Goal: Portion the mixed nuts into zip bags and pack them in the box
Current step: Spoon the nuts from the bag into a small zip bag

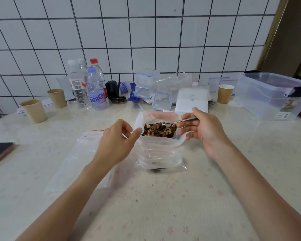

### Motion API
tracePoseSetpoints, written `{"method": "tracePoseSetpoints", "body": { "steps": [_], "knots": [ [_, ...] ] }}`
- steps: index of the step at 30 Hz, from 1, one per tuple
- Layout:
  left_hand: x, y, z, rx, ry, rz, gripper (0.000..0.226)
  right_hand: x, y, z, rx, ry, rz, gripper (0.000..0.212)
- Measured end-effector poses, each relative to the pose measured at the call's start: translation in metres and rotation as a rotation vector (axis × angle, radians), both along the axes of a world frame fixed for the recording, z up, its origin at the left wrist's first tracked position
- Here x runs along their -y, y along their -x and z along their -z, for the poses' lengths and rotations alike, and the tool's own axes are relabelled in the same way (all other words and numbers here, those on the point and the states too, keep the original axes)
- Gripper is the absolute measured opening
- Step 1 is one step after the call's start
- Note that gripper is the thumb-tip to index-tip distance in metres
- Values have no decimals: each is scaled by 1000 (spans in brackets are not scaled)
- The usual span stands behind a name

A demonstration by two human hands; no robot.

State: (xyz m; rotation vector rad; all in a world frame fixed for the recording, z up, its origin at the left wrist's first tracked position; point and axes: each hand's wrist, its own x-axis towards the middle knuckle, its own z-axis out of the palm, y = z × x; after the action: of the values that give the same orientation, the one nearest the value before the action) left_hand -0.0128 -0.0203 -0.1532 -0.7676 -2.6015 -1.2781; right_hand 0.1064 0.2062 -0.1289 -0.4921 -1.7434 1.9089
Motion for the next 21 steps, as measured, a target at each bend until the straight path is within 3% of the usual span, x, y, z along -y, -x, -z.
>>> {"method": "tracePoseSetpoints", "body": {
  "steps": [5,9,13,21],
  "knots": [
    [4,-13,-1,56,231,121,52,-6,-10,-9,23,-88,-68,44],
    [4,-16,0,96,290,205,35,-8,-18,-15,81,-234,-176,48],
    [3,-16,-3,153,171,294,19,-5,-25,-20,53,-430,-216,54],
    [2,-22,-6,211,-42,338,18,7,-32,-22,-146,-738,-118,54]
  ]
}}
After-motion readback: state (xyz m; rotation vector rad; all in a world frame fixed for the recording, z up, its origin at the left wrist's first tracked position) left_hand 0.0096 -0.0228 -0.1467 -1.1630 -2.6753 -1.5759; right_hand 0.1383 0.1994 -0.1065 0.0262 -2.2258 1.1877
